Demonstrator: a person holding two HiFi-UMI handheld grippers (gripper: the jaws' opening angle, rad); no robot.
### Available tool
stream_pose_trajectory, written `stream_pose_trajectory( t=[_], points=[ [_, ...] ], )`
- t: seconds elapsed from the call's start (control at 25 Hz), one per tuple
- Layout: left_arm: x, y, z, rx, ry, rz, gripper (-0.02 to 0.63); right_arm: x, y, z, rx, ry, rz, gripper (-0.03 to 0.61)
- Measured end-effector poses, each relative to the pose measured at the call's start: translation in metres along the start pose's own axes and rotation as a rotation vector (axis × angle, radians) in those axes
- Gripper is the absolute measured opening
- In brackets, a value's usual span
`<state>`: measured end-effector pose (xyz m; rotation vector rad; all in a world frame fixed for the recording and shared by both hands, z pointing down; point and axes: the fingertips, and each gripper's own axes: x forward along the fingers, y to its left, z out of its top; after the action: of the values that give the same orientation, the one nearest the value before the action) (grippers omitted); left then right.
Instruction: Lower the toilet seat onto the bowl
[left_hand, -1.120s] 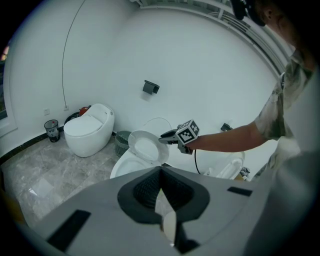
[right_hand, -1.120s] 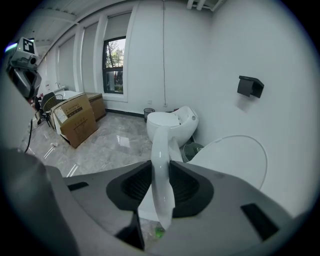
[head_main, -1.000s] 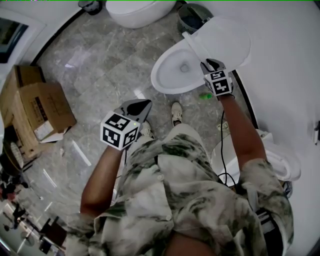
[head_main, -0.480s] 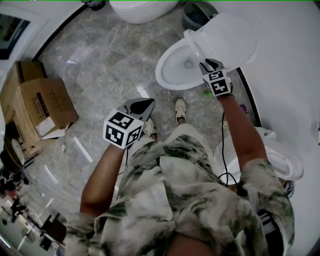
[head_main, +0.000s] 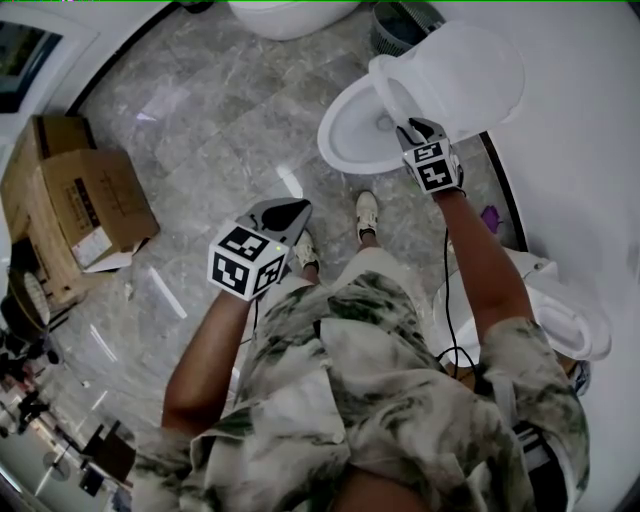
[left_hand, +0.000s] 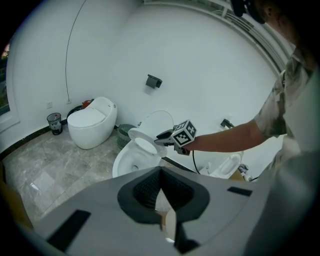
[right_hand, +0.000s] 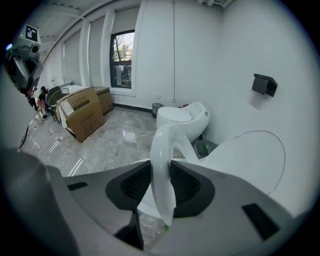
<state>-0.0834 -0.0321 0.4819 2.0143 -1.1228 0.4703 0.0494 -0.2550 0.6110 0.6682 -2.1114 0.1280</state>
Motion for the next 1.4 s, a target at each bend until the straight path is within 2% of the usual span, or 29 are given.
stream_pose_trajectory(
  t=[0.72,1.4],
  points=[
    [0.001,0.011,-0.023,-0.02,0.005,0.005,0.023,0.023,0.034,-0.013,-0.013,0.027,0.022,0.147],
    [0.013,0.014,-0.038,-0.019,0.03,-0.021,0.023,0.044,0.071,-0.022,-0.009,0.044,0.058,0.15]
  ],
)
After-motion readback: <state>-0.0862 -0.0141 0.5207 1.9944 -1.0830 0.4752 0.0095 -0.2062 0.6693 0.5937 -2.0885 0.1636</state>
